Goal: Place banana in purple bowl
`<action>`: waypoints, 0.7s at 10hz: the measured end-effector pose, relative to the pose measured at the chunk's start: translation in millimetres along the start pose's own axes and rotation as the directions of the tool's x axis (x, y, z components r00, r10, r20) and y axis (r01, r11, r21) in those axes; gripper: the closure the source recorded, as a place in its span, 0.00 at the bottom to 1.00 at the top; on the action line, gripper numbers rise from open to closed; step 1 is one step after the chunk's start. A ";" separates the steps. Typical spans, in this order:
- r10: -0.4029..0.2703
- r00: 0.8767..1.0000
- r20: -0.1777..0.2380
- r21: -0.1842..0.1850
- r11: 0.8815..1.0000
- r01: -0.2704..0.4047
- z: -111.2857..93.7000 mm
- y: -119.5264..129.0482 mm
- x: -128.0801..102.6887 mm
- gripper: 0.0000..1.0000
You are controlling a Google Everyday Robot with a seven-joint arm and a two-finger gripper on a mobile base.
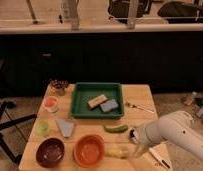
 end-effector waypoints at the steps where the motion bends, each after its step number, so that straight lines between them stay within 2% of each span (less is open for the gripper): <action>1: 0.005 1.000 0.013 -0.007 1.000 -0.004 4.3 10.9 3.5 0.20; 4: 0.015 0.999 0.029 -0.034 0.999 -0.014 30.6 36.5 15.6 0.20; 7: 0.021 0.998 0.056 -0.053 0.998 -0.018 55.4 47.6 16.5 0.20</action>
